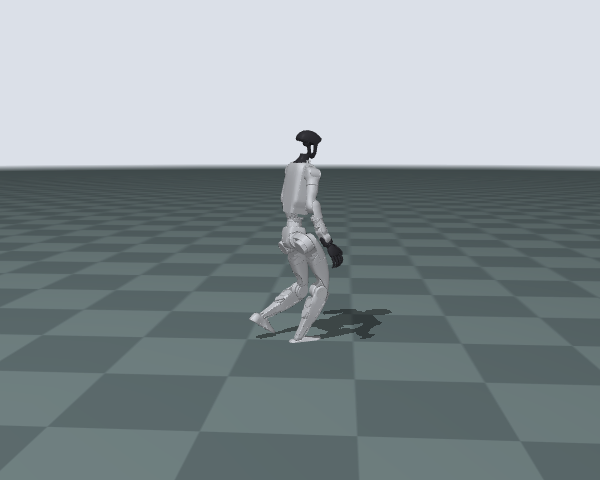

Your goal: Run

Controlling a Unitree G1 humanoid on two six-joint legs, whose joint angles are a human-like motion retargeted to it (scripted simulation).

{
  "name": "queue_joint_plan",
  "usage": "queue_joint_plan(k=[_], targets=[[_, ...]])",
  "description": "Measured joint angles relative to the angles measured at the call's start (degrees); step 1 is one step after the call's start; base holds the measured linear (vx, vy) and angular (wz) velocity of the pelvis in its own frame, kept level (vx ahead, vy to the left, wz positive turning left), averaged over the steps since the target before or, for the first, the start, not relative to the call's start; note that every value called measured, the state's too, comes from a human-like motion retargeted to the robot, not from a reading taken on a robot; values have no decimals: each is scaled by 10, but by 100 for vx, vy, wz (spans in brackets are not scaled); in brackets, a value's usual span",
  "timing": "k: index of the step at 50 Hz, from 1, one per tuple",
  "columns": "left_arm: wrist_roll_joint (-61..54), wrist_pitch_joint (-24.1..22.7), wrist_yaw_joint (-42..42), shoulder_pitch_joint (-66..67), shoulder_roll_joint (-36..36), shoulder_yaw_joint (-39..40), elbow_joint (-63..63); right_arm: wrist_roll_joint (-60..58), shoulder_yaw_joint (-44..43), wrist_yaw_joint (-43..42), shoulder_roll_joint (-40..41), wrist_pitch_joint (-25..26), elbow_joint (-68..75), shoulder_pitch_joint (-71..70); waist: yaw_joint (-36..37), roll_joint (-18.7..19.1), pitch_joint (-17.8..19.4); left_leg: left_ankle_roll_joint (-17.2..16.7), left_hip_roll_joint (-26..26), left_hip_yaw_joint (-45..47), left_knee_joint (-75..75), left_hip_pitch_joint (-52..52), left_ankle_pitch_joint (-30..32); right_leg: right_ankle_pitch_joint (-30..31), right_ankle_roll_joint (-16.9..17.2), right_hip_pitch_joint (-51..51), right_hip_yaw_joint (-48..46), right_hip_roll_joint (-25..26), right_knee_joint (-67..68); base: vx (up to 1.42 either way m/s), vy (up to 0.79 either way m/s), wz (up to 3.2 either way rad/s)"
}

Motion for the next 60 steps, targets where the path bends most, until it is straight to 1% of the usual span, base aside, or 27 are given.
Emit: queue_joint_plan(k=[2,4,7,13,15,17,20,23,25,26,27,29,31,33,35,37,40,42,46,50,53,57,58,60], targets=[[7,2,-2,12,3,2,9,-4,-2,-1,-5,0,-3,-7,14,-6,1,6,-10,6,-32,-31,-29,-11,5,39,18,-3,-22,48,-5,-47],[11,3,-3,26,7,4,18,-8,-3,-3,-9,-2,-5,-15,25,-12,2,6,-26,12,-81,-58,-48,-22,10,77,34,-8,-42,49,-3,-43],[18,4,-4,48,11,7,32,-13,-4,-5,-12,-6,-5,-27,38,-24,3,-6,-56,22,-177,-92,-51,-38,19,129,55,-19,-71,50,-1,-33],[30,10,-9,90,18,18,55,-33,0,-9,-7,-13,-2,-53,45,-50,-11,-42,-142,19,-433,-130,7,-57,35,211,75,-48,-139,50,4,-15],[32,12,-9,106,16,20,61,-39,3,-11,-3,-14,-5,-55,47,-51,-11,-49,-154,8,-458,-155,9,-72,35,221,76,-47,-119,48,5,-24],[34,14,-13,113,19,25,67,-46,5,-8,1,-14,-5,-66,49,-59,-23,-47,-174,4,-555,-138,39,-67,37,245,84,-54,-157,54,6,-29],[35,20,-13,128,14,26,77,-51,12,-7,11,-13,-7,-64,54,-65,-27,-42,-178,-3,-514,-163,44,-87,36,255,75,-59,-118,52,4,-54],[32,26,-15,137,12,28,89,-53,20,-2,25,-10,-3,-58,65,-72,-31,-32,-169,-8,-425,-179,51,-100,39,275,54,-71,-77,58,5,-75],[29,29,-18,140,9,26,97,-55,26,4,35,-7,3,-50,69,-81,-30,-23,-167,-6,-359,-181,50,-101,46,289,42,-90,-30,60,7,-59],[25,30,-22,135,11,24,102,-58,27,10,41,-4,7,-49,70,-98,-16,-16,-178,7,-349,-157,48,-95,57,304,40,-117,1,60,8,-42],[22,31,-26,131,11,21,107,-60,28,16,46,-1,10,-46,69,-113,-7,-9,-189,17,-335,-141,45,-87,67,313,38,-140,35,57,9,-22],[17,33,-32,128,6,15,109,-66,35,27,52,4,15,-35,60,-133,-6,7,-209,29,-312,-126,34,-52,86,305,37,-173,112,52,10,-3],[13,34,-39,117,5,9,109,-71,41,44,58,10,17,-28,50,-161,-3,26,-236,47,-318,-98,23,4,104,284,43,-214,194,49,10,3],[12,34,-45,104,4,2,103,-73,47,60,62,15,17,-23,38,-180,-3,41,-256,58,-326,-74,12,61,112,252,47,-248,277,47,8,4],[14,34,-45,88,6,-4,93,-74,52,72,62,18,14,-21,24,-191,-3,50,-270,62,-339,-49,4,90,105,213,47,-277,349,47,6,1],[16,34,-42,68,11,-9,83,-74,56,81,59,18,9,-21,9,-194,-3,53,-278,59,-358,-20,-3,86,86,173,43,-299,400,48,4,0],[20,35,-32,36,19,-13,68,-72,58,87,51,17,-6,-22,-15,-192,-2,50,-284,52,-394,30,-12,53,57,116,31,-324,441,49,0,-6],[20,35,-22,15,26,-14,60,-69,59,87,45,16,-19,-21,-31,-189,0,44,-284,46,-419,65,-19,28,44,81,18,-334,441,49,-4,-6],[19,34,-1,-24,42,-12,42,-64,56,83,36,14,-43,-19,-56,-183,8,32,-279,35,-464,136,-35,-10,35,21,-16,-341,392,49,-8,-12],[21,29,16,-56,62,-10,23,-60,47,79,36,15,-56,-15,-70,-179,18,18,-264,31,-499,202,-57,-23,44,-24,-56,-336,294,48,-12,-22],[29,25,27,-75,76,-10,11,-58,38,76,42,17,-56,-12,-71,-172,22,8,-243,34,-524,245,-70,-17,62,-46,-90,-318,192,48,-15,-34],[44,22,35,-90,91,-14,2,-56,25,71,55,20,-46,-8,-62,-159,13,-5,-217,48,-548,282,-83,-7,86,-67,-132,-281,40,46,-17,-48],[46,21,37,-89,90,-16,2,-57,24,70,58,21,-43,-3,-60,-160,13,-8,-215,53,-534,285,-90,-12,94,-79,-135,-285,29,44,-17,-44],[53,22,36,-97,96,-18,2,-56,16,69,66,23,-32,-7,-52,-144,-3,-15,-195,61,-554,293,-93,10,94,-71,-158,-243,-81,50,-18,-44]])
